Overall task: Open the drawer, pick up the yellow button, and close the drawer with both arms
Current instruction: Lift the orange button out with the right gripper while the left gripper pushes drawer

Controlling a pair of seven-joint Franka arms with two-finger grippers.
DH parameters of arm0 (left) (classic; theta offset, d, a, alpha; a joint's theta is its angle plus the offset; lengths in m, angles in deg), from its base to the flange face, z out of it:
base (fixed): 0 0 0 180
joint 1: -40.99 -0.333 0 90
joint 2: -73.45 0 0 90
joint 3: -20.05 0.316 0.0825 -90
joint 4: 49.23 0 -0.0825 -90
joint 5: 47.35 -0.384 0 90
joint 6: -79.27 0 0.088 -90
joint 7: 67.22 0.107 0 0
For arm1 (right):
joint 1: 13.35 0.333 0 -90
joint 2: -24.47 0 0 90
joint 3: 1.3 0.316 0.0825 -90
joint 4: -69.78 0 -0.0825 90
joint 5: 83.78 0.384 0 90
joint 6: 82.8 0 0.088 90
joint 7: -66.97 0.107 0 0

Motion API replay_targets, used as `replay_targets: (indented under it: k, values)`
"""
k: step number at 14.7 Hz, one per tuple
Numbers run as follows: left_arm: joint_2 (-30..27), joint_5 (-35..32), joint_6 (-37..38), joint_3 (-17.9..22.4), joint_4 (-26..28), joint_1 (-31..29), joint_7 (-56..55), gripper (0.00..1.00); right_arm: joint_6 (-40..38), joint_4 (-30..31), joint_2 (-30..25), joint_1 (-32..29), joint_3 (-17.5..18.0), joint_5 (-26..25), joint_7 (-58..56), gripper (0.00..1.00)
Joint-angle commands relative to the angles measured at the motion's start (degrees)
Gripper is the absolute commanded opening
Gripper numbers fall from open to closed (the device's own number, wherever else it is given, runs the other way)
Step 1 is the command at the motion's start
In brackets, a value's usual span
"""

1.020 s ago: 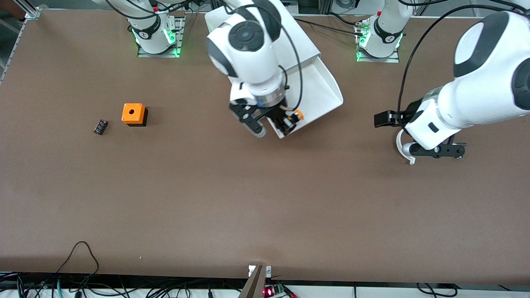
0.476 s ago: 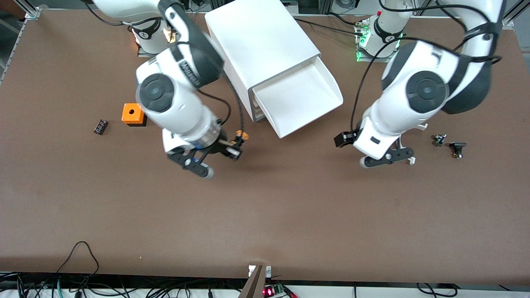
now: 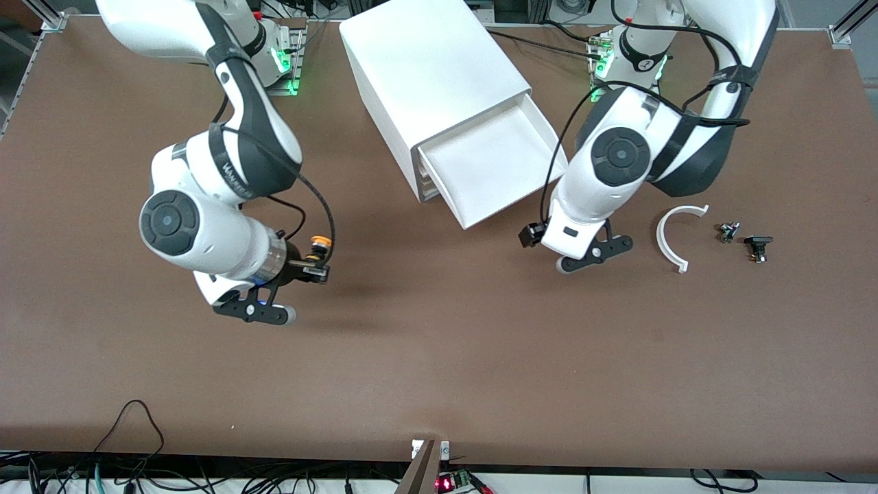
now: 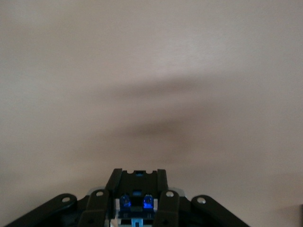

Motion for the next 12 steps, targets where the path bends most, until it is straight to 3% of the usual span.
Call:
replay_targets:
  k: [1,7,12]
  values:
    - [-1.39,-1.94,-1.64,-0.13,3.33,2.43,-6.28,1.0,0.41,6.1,-2.81,0.13,-4.08,-0.08,-9.68,0.0]
    - [-1.75,-1.94,-3.93,-0.3,6.59,4.02,-7.6,1.0,12.86,18.04,-3.25,0.04,-10.41,0.18,-21.91,0.0]
    - [-2.8,-1.85,-4.1,-4.43,9.05,3.84,-12.35,1.0,25.87,27.1,-2.63,-2.41,-11.39,0.27,-27.19,0.0]
